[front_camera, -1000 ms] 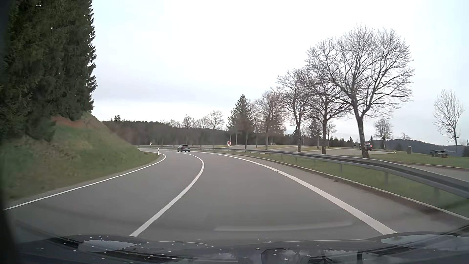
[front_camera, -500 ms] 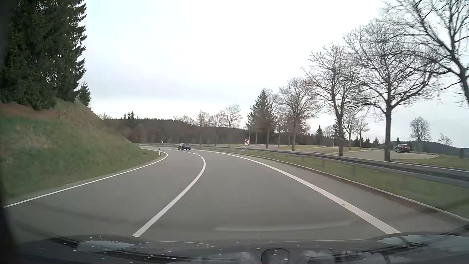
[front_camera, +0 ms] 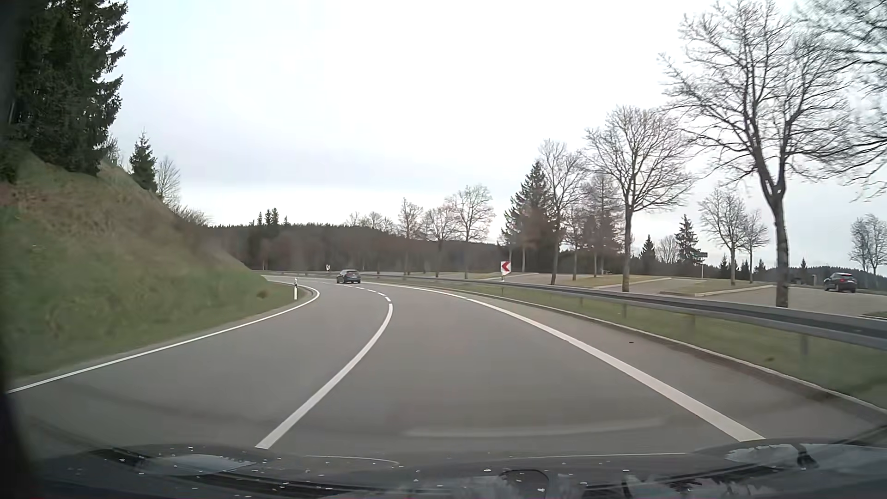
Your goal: Follow the waypoints while adhering to traffic rules and regulations
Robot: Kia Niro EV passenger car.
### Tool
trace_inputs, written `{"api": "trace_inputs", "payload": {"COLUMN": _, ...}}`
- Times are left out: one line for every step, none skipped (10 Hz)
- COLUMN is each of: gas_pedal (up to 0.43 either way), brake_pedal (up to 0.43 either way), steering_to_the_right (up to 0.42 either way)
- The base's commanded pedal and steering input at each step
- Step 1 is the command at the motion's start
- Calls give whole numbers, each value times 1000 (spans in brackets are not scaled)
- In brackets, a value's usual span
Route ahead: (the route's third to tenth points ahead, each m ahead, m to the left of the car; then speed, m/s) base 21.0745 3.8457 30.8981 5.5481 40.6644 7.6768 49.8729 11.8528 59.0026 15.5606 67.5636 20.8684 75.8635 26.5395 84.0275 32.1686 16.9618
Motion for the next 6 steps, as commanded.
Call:
{"api": "trace_inputs", "payload": {"gas_pedal": 67, "brake_pedal": 0, "steering_to_the_right": -40}}
{"api": "trace_inputs", "payload": {"gas_pedal": 67, "brake_pedal": 0, "steering_to_the_right": -40}}
{"api": "trace_inputs", "payload": {"gas_pedal": 67, "brake_pedal": 0, "steering_to_the_right": -40}}
{"api": "trace_inputs", "payload": {"gas_pedal": 67, "brake_pedal": 0, "steering_to_the_right": -40}}
{"api": "trace_inputs", "payload": {"gas_pedal": 67, "brake_pedal": 0, "steering_to_the_right": -40}}
{"api": "trace_inputs", "payload": {"gas_pedal": 67, "brake_pedal": 0, "steering_to_the_right": -39}}
